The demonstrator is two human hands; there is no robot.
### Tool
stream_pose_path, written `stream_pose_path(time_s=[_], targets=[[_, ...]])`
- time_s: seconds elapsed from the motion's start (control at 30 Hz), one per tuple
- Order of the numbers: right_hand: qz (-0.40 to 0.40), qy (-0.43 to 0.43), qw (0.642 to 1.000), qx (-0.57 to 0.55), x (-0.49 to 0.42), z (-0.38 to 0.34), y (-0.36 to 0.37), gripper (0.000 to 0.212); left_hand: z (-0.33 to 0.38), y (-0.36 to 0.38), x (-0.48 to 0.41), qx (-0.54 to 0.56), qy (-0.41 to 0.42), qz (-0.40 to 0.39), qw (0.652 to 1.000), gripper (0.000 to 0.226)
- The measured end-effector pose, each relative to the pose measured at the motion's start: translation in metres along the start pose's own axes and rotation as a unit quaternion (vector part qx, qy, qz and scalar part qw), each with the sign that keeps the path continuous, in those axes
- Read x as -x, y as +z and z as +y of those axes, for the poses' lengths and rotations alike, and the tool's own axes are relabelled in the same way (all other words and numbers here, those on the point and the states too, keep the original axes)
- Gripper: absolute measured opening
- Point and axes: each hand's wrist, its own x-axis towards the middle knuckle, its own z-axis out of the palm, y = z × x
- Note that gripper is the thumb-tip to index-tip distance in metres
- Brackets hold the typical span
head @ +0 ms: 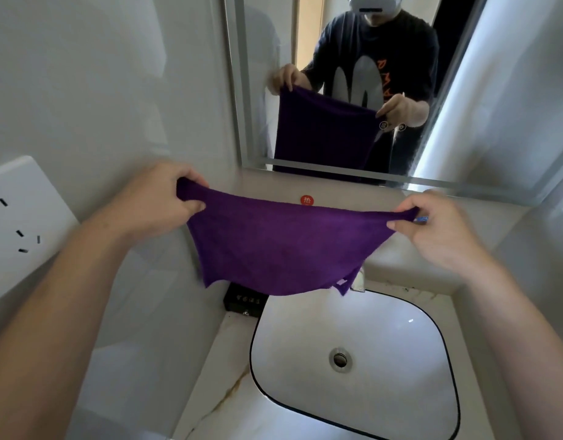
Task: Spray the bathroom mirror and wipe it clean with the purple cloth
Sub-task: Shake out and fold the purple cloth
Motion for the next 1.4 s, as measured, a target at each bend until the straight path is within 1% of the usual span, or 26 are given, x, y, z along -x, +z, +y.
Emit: stream_pose_path(time_s=[0.07, 0.13, 0.2, 0.23, 0.27, 0.4, 0.47, 0.53, 0.6, 0.67, 0.7, 0.73, 0.77, 0.8, 0.87, 0.93, 1.0, 1.03, 1.07, 1.1, 1.13, 1.17, 1.2, 1.23, 1.33, 1.4], targets=[[-0.008, -0.026, 0.999, -0.026, -0.001, -0.006, -0.007, 0.018, 0.001, -0.002, 0.009, -0.064, 0.045, 0.092, 0.993, 0.013], [-0.034, -0.029, 0.996, -0.082, -0.002, -0.012, -0.017, 0.016, 0.001, -0.008, 0.016, -0.026, 0.072, 0.130, 0.989, 0.017], [-0.072, 0.020, 0.976, -0.206, -0.004, -0.020, -0.026, 0.014, 0.006, -0.015, 0.023, 0.164, 0.041, 0.080, 0.982, 0.020], [-0.080, 0.050, 0.962, -0.257, -0.005, -0.023, -0.027, 0.016, 0.009, -0.015, 0.024, 0.270, 0.004, 0.052, 0.962, 0.020], [-0.084, 0.083, 0.951, -0.286, -0.007, -0.026, -0.025, 0.019, 0.010, -0.011, 0.024, 0.340, -0.042, 0.034, 0.939, 0.022], [-0.093, 0.209, 0.922, -0.313, 0.000, -0.029, 0.011, 0.024, 0.005, 0.033, 0.032, 0.463, -0.244, -0.057, 0.850, 0.016], [-0.136, 0.248, 0.896, -0.344, 0.018, -0.037, 0.036, 0.018, 0.001, 0.063, 0.044, 0.487, -0.264, -0.083, 0.828, 0.014], [-0.195, 0.269, 0.861, -0.384, 0.043, -0.050, 0.061, 0.012, 0.005, 0.089, 0.063, 0.490, -0.234, -0.118, 0.831, 0.012], [-0.253, 0.277, 0.824, -0.424, 0.072, -0.063, 0.086, 0.010, 0.013, 0.113, 0.084, 0.484, -0.180, -0.170, 0.839, 0.021], [-0.292, 0.275, 0.807, -0.434, 0.096, -0.071, 0.105, 0.012, 0.016, 0.132, 0.104, 0.420, -0.120, -0.199, 0.877, 0.036], [-0.307, 0.271, 0.806, -0.428, 0.104, -0.070, 0.110, 0.026, 0.014, 0.140, 0.110, 0.378, -0.100, -0.190, 0.901, 0.043], [-0.319, 0.263, 0.807, -0.421, 0.110, -0.070, 0.112, 0.040, 0.011, 0.145, 0.113, 0.345, -0.087, -0.170, 0.919, 0.044], [-0.331, 0.240, 0.818, -0.405, 0.113, -0.067, 0.111, 0.048, 0.007, 0.146, 0.112, 0.329, -0.072, -0.148, 0.930, 0.039], [-0.337, 0.214, 0.829, -0.391, 0.115, -0.065, 0.108, 0.047, 0.004, 0.145, 0.111, 0.331, -0.056, -0.133, 0.933, 0.032], [-0.346, 0.150, 0.849, -0.371, 0.115, -0.061, 0.099, 0.044, 0.001, 0.138, 0.106, 0.359, -0.037, -0.130, 0.924, 0.020], [-0.332, 0.096, 0.869, -0.355, 0.109, -0.058, 0.093, 0.039, 0.003, 0.128, 0.102, 0.382, -0.021, -0.146, 0.912, 0.021], [-0.271, 0.090, 0.897, -0.338, 0.098, -0.047, 0.098, 0.034, 0.006, 0.117, 0.099, 0.391, 0.000, -0.165, 0.905, 0.020], [-0.251, 0.103, 0.904, -0.331, 0.091, -0.040, 0.102, 0.040, 0.007, 0.112, 0.098, 0.395, 0.009, -0.173, 0.902, 0.020], [-0.256, 0.118, 0.897, -0.339, 0.087, -0.036, 0.105, 0.052, 0.009, 0.107, 0.098, 0.401, 0.017, -0.177, 0.898, 0.021], [-0.281, 0.137, 0.875, -0.369, 0.083, -0.034, 0.108, 0.064, 0.010, 0.103, 0.097, 0.410, 0.019, -0.179, 0.894, 0.023], [-0.313, 0.158, 0.840, -0.414, 0.082, -0.032, 0.113, 0.071, 0.010, 0.099, 0.096, 0.419, 0.017, -0.179, 0.890, 0.024], [-0.345, 0.169, 0.804, -0.453, 0.082, -0.031, 0.118, 0.072, 0.010, 0.096, 0.096, 0.425, 0.013, -0.178, 0.887, 0.026], [-0.370, 0.174, 0.774, -0.483, 0.083, -0.033, 0.123, 0.066, 0.009, 0.092, 0.096, 0.428, 0.006, -0.175, 0.887, 0.029], [-0.381, 0.172, 0.760, -0.497, 0.085, -0.038, 0.126, 0.058, 0.008, 0.088, 0.097, 0.427, -0.004, -0.168, 0.889, 0.030], [-0.355, 0.163, 0.760, -0.520, 0.089, -0.059, 0.122, 0.036, 0.004, 0.071, 0.099, 0.420, -0.049, -0.097, 0.901, 0.023], [-0.344, 0.157, 0.740, -0.556, 0.089, -0.071, 0.108, 0.027, 0.005, 0.053, 0.102, 0.419, -0.063, -0.017, 0.905, 0.023]])
